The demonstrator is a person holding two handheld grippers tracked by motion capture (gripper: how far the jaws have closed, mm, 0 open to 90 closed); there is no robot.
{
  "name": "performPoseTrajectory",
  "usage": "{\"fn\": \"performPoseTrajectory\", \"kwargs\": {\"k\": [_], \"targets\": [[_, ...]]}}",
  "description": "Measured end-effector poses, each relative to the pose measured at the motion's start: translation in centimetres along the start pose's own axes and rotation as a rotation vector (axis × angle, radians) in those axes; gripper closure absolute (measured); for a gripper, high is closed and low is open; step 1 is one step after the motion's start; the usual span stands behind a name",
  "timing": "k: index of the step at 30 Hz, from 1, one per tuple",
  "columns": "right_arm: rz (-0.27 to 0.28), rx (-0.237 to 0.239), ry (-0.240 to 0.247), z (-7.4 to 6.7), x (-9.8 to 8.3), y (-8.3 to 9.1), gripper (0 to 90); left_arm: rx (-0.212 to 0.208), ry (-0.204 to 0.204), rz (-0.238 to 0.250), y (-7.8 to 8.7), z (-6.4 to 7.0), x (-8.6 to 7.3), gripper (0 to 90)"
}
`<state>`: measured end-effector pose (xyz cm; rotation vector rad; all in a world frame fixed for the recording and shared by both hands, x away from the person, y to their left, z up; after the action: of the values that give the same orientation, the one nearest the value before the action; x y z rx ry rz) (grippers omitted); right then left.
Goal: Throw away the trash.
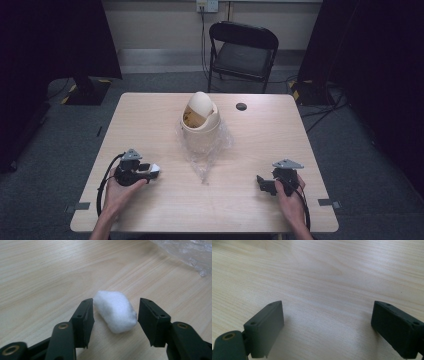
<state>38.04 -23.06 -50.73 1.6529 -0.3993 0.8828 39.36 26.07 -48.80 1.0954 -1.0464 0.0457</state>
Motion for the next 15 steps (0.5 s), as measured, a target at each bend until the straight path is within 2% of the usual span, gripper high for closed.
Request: {"fn": "performPoseTrajectory", "kwargs": {"k": [1, 3, 5, 6, 11, 15], "targets": [[0.0, 0.0, 0.0, 0.0, 0.0, 0.0, 10.1, 0.017, -0.008, -0.007, -0.14, 0.1, 0.05, 47.4], [0.0, 0.0, -0.001, -0.01, 0.0, 0.01, 10.2, -0.001, -0.008, -0.018, -0.5, 0.18, 0.03, 47.4], [0.0, 0.0, 0.0, -0.01, 0.0, 0.0, 10.2, 0.007, -0.024, -0.041, -0.86, 0.44, -0.01, 47.4], [0.0, 0.0, 0.0, 0.0, 0.0, 0.0, 10.1, 0.008, -0.036, -0.04, -0.96, 0.54, -0.02, 47.6], [0.0, 0.0, 0.0, 0.0, 0.0, 0.0, 10.2, 0.009, -0.032, -0.025, -0.96, 0.32, -0.09, 59.8], [0.0, 0.0, 0.0, 0.0, 0.0, 0.0, 10.2, 0.005, -0.029, -0.016, -1.02, 0.11, -0.08, 62.4]]}}
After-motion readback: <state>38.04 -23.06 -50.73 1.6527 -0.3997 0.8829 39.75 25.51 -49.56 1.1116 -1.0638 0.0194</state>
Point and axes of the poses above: each handheld gripper's, and its own axes: y roughly backward along the jaws, x roughly out of its top, z roughly to its right, the point moved 1 cm from there along -y, roughly forward along the jaws, and after that the axes turned 5 degrees about -y, right-handed, at the moved point
